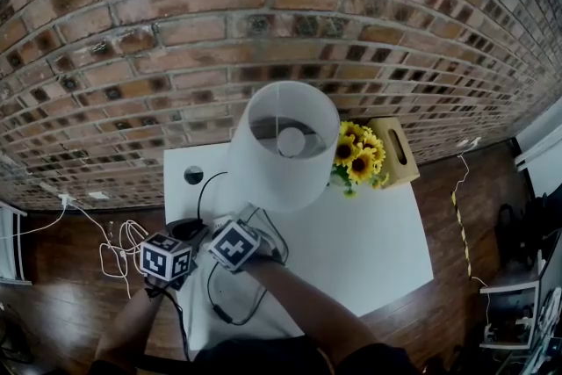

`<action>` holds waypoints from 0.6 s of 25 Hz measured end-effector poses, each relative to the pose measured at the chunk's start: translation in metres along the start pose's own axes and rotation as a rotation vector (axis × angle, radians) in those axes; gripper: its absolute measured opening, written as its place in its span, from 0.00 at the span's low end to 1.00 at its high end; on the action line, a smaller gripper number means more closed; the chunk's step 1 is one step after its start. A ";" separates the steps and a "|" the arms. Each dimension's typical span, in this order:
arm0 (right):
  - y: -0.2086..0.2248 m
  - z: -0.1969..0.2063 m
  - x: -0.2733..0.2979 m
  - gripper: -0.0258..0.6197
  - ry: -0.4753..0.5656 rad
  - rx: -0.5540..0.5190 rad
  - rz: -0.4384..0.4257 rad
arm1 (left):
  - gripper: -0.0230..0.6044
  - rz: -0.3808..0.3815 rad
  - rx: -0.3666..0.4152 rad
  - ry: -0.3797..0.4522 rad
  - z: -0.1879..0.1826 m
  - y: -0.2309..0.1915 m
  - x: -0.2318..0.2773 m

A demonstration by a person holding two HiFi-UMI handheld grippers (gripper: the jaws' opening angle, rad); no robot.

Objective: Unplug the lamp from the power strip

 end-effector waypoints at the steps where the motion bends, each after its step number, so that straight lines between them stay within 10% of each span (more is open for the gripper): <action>1: 0.000 0.002 0.000 0.03 -0.013 0.009 -0.006 | 0.18 -0.009 0.078 -0.014 0.000 0.003 0.000; 4: 0.002 0.005 0.000 0.03 -0.049 0.021 -0.039 | 0.17 -0.022 0.355 -0.081 -0.005 0.020 -0.001; 10: 0.001 -0.003 0.002 0.03 -0.001 -0.002 -0.033 | 0.17 -0.005 0.242 -0.060 -0.004 0.012 -0.003; 13: 0.006 -0.005 0.001 0.03 -0.021 -0.033 -0.009 | 0.17 0.090 0.109 0.109 -0.036 0.016 -0.015; 15: 0.009 -0.002 -0.001 0.03 -0.035 -0.024 0.002 | 0.16 0.100 0.211 0.120 -0.070 0.035 -0.017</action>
Point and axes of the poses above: the fingertips, and each gripper's own axes: x forward along the fingers, y to its right, z out of its underside, the point moved 9 cm from there along -x, backward along the fingers, and after that the axes turned 11 degrees about -x, right-handed, at the moved point
